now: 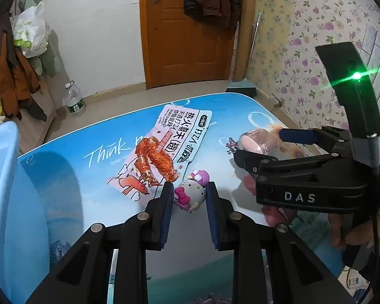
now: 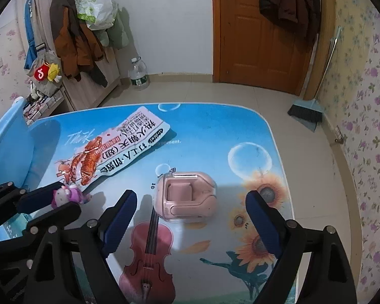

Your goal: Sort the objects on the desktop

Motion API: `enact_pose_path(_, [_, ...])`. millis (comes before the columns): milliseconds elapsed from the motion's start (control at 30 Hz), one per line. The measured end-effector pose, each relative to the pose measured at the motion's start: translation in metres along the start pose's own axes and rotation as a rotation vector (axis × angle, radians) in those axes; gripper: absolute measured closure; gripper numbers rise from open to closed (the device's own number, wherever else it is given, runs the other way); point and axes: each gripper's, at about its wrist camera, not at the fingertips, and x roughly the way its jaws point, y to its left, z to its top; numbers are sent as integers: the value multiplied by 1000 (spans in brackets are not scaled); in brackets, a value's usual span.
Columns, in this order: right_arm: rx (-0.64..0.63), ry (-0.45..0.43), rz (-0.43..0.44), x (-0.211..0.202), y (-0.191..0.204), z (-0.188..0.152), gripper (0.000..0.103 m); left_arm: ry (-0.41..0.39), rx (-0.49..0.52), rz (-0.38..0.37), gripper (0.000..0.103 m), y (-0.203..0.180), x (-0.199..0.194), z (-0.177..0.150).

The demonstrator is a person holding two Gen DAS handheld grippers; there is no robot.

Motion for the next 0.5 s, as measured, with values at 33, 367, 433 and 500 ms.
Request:
enact_pose_path(33, [-1,3,2,2,1,0,21,0,-2,0,79,1,0,0])
enact_pose_path(367, [-6,15,-10,7,6,1,51,-5,-17,1,79,7,-4,-3])
enact_pose_path(433, [-5,14,-12,5,8,0,53,-6,-18,1,79,7,-5,-4])
enact_pose_path(500, [-1,15,-13,4,8,-1,53,-8,-18,1,79,8,-6,-4])
